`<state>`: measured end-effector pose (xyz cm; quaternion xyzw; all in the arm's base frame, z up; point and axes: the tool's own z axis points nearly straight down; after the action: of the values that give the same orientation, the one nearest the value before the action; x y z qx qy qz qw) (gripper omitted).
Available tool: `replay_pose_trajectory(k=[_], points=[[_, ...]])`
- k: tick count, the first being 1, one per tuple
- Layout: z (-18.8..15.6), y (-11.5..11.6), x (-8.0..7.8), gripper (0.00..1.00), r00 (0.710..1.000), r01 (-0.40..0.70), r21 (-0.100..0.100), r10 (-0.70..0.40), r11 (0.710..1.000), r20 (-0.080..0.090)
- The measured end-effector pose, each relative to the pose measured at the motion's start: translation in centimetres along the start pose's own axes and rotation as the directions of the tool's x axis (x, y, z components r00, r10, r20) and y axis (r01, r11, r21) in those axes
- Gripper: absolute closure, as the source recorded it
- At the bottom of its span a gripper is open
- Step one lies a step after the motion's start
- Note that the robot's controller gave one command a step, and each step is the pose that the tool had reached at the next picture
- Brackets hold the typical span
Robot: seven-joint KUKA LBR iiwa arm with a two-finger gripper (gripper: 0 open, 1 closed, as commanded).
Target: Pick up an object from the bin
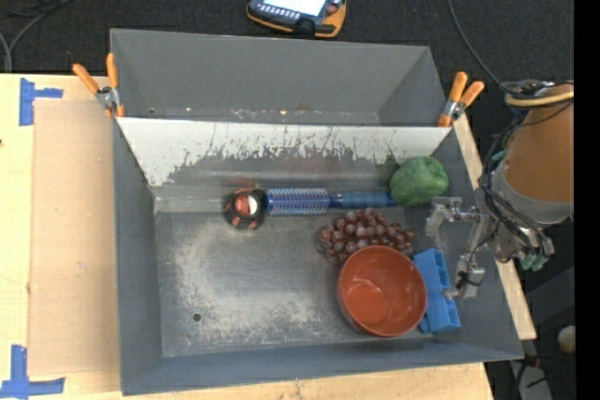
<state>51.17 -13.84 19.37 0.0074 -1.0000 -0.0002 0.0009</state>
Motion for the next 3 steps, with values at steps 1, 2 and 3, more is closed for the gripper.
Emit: replay_pose_trajectory(k=[1, 2, 3], points=[[7.0, 2.3, -0.4, 0.0, 0.995, 0.104, 0.0, -0.104, 0.995, 0.0], [5.4, 4.9, 0.1, 0.0, 1.0, 0.003, 0.001, -0.003, 1.0, 0.005], [3.8, 4.8, -0.3, 0.0, 0.999, 0.034, -0.003, -0.034, 0.999, -0.005]])
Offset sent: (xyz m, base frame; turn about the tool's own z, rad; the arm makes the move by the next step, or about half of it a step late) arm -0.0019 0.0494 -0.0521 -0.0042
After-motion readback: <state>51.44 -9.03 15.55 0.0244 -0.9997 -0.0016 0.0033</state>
